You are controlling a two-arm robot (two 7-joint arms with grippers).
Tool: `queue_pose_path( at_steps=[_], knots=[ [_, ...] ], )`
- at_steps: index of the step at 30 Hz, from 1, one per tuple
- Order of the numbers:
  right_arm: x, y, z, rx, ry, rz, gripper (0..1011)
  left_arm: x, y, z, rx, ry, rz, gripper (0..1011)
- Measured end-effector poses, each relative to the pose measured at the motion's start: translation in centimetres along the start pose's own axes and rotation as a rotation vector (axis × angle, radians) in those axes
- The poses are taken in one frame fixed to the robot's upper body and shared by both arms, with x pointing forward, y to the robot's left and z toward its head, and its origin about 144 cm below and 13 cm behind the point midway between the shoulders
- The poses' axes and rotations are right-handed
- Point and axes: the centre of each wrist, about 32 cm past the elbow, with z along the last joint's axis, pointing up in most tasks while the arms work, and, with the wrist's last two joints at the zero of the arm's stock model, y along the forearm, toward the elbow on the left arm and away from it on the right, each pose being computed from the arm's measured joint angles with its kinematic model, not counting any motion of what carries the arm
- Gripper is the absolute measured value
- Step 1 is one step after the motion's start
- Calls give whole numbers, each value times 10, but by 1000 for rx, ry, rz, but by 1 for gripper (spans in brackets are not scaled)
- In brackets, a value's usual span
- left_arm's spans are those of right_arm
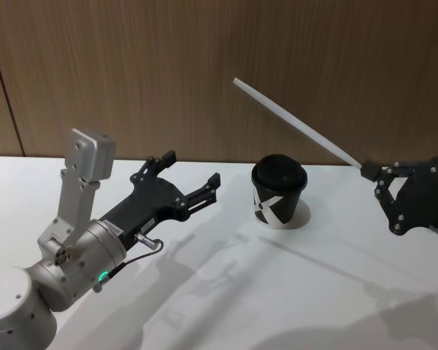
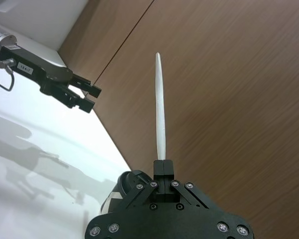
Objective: Pick up the straw with one hand, pass it to the other hand, and insert it into the cup.
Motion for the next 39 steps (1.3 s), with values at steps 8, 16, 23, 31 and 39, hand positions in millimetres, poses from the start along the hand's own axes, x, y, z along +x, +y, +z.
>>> queue_pose_path(
  at_steps=[8,16,23,31,39],
  knots=[
    [0,0,0,0,0,0,0,0,1,4,-46,118,-76,1003],
    [0,0,0,0,0,0,0,-2,-1,9,-107,249,-156,1003],
    [0,0,0,0,0,0,0,-6,-7,12,-167,359,-216,1003],
    [0,0,0,0,0,0,0,-14,-18,14,-210,471,-263,1003],
    [0,0,0,0,0,0,0,-23,-27,12,-219,552,-282,1003]
  ],
)
